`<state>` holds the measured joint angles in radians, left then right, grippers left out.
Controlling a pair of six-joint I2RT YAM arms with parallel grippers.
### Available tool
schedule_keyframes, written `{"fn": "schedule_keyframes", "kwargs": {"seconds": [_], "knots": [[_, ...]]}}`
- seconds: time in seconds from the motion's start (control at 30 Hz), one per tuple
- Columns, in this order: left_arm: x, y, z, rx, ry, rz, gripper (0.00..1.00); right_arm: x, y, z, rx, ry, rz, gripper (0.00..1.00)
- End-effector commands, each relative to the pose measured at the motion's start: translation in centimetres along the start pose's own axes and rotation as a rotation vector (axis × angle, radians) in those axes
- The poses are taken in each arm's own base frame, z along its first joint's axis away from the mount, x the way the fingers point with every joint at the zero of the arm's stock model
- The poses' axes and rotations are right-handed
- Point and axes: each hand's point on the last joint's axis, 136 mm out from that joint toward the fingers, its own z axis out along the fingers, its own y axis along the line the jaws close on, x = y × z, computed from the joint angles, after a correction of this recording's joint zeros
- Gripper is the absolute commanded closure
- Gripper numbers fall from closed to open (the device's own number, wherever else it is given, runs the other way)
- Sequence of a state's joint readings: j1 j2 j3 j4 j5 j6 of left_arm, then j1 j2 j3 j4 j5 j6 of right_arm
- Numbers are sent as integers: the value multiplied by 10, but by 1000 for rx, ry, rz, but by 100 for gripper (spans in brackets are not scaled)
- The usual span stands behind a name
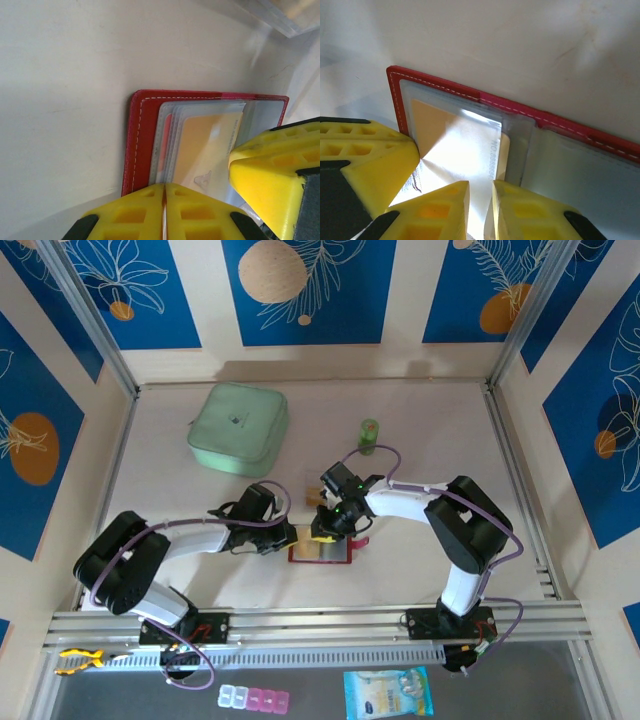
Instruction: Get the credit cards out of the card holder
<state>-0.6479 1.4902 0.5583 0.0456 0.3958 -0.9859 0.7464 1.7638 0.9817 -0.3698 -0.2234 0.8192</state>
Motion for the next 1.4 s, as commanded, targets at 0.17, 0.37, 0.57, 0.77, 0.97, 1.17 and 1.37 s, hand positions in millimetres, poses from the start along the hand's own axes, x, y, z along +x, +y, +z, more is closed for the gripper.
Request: {"fn": "schedule_keyframes", "kwargs": {"seconds": [0.17, 0.37, 0.57, 0.77, 0.97, 1.17, 1.37], "knots": [[2, 16, 2, -49, 23, -7, 91, 6, -4, -4, 25, 7, 4, 77], [3, 15, 3, -44, 26, -9, 91, 7, 7, 3, -52, 33, -1, 81], [3, 16, 3, -45, 25, -12, 91, 10, 5, 8, -54, 54, 17, 80], [4, 17, 3, -48, 29, -14, 91, 11, -6, 6, 8, 49, 23, 80], [3, 17, 3, -48, 29, -12, 91, 11, -14, 1, 60, 33, 15, 79], [5, 18, 2, -51, 29, -14, 91, 8, -15, -5, 64, 13, -1, 79], [4, 17, 1, -43, 20, -9, 91, 4, -15, -5, 58, -2, -20, 79]]}}
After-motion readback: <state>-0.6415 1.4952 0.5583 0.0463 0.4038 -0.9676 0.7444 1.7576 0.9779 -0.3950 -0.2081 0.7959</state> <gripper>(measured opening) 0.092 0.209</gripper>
